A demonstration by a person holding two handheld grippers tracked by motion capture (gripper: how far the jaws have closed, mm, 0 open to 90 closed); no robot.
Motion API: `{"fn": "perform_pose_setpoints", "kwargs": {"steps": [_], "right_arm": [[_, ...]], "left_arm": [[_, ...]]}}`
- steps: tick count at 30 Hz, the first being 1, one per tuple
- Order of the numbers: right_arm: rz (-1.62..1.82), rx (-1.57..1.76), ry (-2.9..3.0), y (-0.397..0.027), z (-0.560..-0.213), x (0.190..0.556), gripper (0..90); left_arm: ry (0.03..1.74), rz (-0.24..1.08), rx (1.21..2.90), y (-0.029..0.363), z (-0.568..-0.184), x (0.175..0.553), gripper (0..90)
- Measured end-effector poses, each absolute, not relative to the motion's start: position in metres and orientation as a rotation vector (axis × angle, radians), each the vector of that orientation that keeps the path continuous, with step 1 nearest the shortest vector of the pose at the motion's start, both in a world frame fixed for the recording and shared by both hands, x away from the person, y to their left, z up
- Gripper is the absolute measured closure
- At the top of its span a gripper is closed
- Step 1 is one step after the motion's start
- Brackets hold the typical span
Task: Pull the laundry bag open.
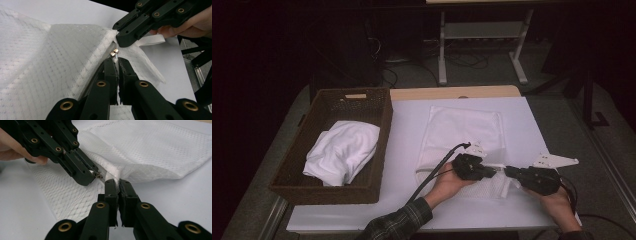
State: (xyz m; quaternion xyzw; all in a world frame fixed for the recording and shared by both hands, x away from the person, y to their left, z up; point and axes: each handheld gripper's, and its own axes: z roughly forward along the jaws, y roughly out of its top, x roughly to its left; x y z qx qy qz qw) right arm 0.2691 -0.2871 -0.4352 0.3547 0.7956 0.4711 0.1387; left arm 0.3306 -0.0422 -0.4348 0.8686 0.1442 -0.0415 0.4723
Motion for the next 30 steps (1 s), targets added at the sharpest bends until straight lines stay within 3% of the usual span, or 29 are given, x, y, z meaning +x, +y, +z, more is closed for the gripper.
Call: {"fn": "perform_pose_setpoints", "kwargs": {"steps": [30], "right_arm": [[1.323, 1.064, 2.277, -0.292, -0.437, 0.271, 85.4]], "left_arm": [[0.386, -0.104, 2.140, -0.029, -0.433, 0.330, 86.5]]}}
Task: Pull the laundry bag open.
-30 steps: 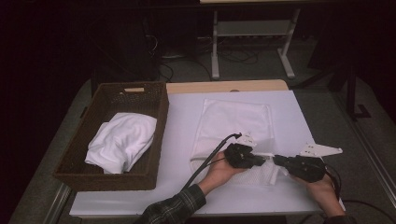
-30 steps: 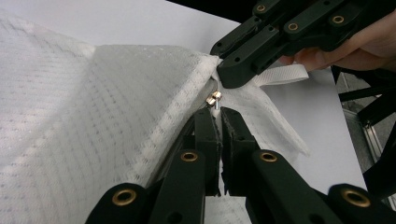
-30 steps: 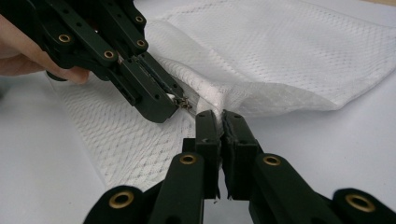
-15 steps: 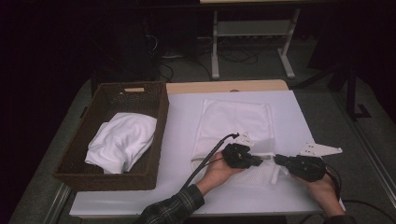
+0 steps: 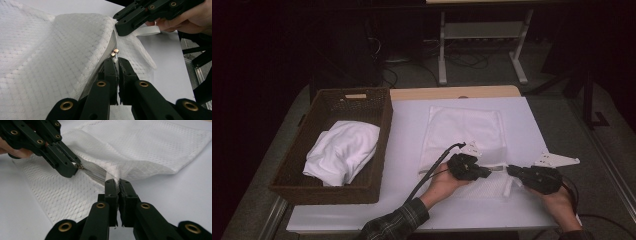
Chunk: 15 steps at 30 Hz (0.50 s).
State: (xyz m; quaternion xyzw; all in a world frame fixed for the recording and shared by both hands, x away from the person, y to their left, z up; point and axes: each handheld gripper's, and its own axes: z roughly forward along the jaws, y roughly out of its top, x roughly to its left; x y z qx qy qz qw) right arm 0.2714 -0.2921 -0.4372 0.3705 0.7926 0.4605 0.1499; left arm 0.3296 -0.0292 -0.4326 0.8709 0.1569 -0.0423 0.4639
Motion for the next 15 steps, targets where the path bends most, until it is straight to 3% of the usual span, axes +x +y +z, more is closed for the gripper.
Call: {"fn": "perform_pose_setpoints", "kwargs": {"steps": [15], "right_arm": [[1.300, 1.087, 2.266, -0.293, -0.438, 0.272, 85.4]], "left_arm": [[0.415, -0.099, 2.145, -0.014, -0.430, 0.328, 86.6]]}}
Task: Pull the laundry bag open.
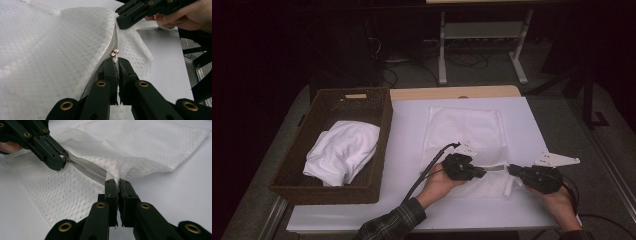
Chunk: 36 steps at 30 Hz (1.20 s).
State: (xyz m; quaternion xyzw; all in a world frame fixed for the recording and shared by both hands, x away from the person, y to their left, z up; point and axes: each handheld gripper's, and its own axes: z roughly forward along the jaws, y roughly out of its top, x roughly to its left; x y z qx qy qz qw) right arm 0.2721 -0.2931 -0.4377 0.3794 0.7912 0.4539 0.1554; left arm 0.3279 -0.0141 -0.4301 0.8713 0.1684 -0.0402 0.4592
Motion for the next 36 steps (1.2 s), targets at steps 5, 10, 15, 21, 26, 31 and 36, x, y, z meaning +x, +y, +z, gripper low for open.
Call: {"fn": "perform_pose_setpoints", "kwargs": {"steps": [5, 10, 15, 21, 26, 31, 36], "right_arm": [[1.290, 1.084, 2.267, -0.294, -0.438, 0.272, 85.4], [1.286, 1.087, 2.266, -0.294, -0.438, 0.272, 85.3], [1.280, 1.089, 2.268, -0.294, -0.439, 0.272, 85.3], [1.272, 1.090, 2.274, -0.294, -0.440, 0.272, 85.4], [1.269, 1.091, 2.272, -0.294, -0.440, 0.272, 85.4], [1.264, 1.094, 2.273, -0.295, -0.440, 0.273, 85.4], [1.263, 1.099, 2.272, -0.295, -0.441, 0.273, 85.4]], "left_arm": [[0.430, -0.093, 2.151, -0.007, -0.430, 0.326, 86.5], [0.439, -0.092, 2.150, 0.000, -0.430, 0.326, 86.5], [0.454, -0.093, 2.149, 0.008, -0.430, 0.324, 86.5], [0.471, -0.101, 2.151, 0.015, -0.432, 0.323, 86.5], [0.488, -0.102, 2.150, 0.021, -0.433, 0.323, 86.5], [0.500, -0.100, 2.152, 0.027, -0.433, 0.324, 86.5], [0.512, -0.101, 2.152, 0.030, -0.434, 0.323, 86.5]]}}
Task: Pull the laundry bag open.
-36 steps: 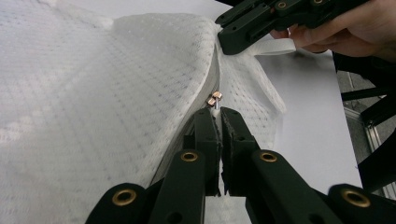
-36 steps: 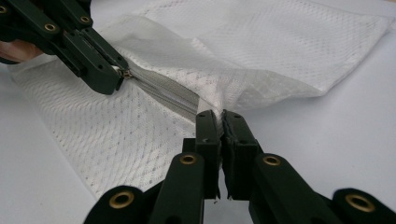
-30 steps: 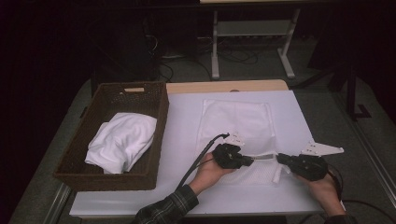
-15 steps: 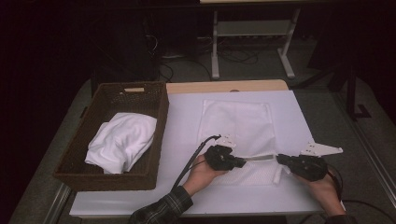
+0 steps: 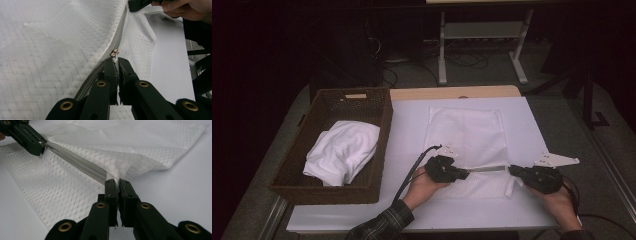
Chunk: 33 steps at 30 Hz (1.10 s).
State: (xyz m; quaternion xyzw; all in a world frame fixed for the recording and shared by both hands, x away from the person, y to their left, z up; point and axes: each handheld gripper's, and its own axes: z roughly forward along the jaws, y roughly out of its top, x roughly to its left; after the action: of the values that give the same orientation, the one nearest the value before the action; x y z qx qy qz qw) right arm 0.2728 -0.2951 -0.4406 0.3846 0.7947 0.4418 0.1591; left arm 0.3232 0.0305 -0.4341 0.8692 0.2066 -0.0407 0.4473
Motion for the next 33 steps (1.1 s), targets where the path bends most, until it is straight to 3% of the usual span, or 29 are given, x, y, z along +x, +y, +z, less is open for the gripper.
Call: {"fn": "perform_pose_setpoints", "kwargs": {"steps": [33], "right_arm": [[1.231, 1.128, 2.261, -0.297, -0.442, 0.274, 85.4]], "left_arm": [[0.574, -0.111, 2.153, 0.055, -0.437, 0.324, 86.5]]}}
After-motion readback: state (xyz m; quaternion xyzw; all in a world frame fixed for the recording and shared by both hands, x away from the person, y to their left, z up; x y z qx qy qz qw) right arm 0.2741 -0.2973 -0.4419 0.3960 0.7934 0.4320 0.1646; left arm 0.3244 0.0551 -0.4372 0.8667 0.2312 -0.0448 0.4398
